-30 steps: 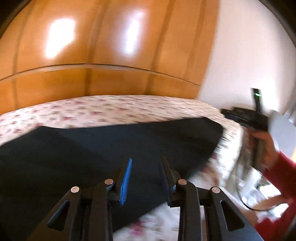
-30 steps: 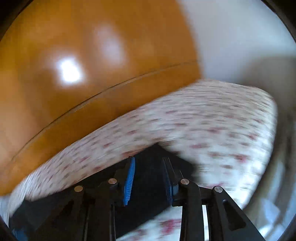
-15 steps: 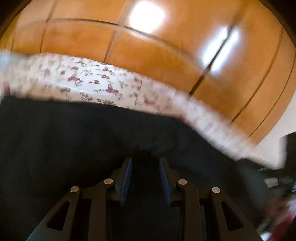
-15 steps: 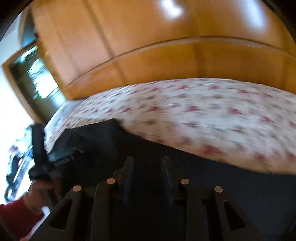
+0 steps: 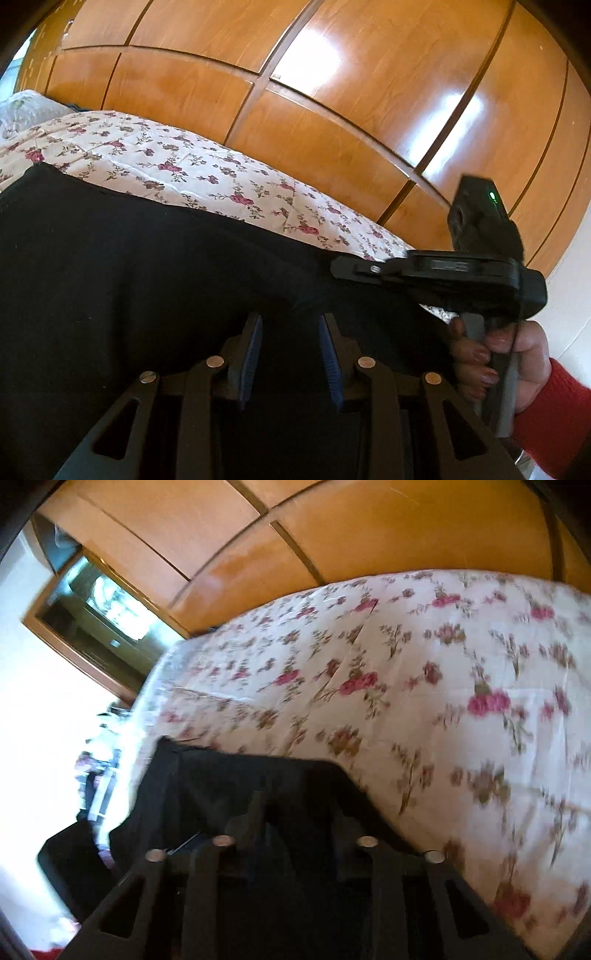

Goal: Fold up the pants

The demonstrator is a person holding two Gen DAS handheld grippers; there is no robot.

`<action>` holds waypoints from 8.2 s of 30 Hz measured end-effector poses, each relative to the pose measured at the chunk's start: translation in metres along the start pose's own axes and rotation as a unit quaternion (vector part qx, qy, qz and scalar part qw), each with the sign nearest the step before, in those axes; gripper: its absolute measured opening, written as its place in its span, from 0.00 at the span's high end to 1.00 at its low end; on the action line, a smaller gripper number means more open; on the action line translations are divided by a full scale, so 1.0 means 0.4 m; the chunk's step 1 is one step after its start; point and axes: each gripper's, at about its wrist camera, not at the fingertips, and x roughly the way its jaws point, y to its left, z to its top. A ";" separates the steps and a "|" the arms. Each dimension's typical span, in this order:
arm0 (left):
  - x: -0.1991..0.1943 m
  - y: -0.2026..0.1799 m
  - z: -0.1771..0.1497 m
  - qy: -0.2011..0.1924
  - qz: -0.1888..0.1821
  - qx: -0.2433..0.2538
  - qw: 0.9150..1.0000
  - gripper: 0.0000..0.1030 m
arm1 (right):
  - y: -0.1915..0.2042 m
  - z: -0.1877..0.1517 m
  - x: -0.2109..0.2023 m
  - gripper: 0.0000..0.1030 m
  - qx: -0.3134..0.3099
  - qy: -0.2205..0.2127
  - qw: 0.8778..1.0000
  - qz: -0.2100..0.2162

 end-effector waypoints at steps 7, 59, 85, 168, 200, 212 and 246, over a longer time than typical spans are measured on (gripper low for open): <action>0.006 0.000 -0.004 0.002 0.004 0.002 1.000 0.69 | -0.036 0.000 0.030 0.94 0.010 -0.056 0.996 -0.065; -0.426 0.297 -0.075 -0.060 0.020 -0.292 0.954 0.46 | 0.032 -0.197 -0.110 0.88 -0.089 -0.075 0.975 -0.192; -0.461 0.428 -0.043 -0.109 0.029 -0.372 0.922 0.91 | 0.032 -0.196 -0.111 0.88 -0.084 -0.078 0.975 -0.189; -0.070 -0.169 -0.148 0.008 -0.011 0.099 0.995 0.46 | -0.517 -0.880 -0.981 0.77 0.420 -0.393 0.770 -0.276; -0.080 -0.138 -0.128 0.002 0.089 0.124 0.988 0.36 | 0.080 -0.416 -0.799 0.79 0.095 -0.392 0.886 -0.231; -0.079 -0.143 -0.132 -0.001 0.090 0.130 0.987 0.35 | 0.145 -0.371 -0.435 0.79 0.022 -0.249 0.955 -0.159; 0.046 -0.259 -0.085 0.132 -0.102 -0.004 0.986 0.79 | -0.095 -0.396 -0.543 0.72 0.095 -0.228 0.944 -0.216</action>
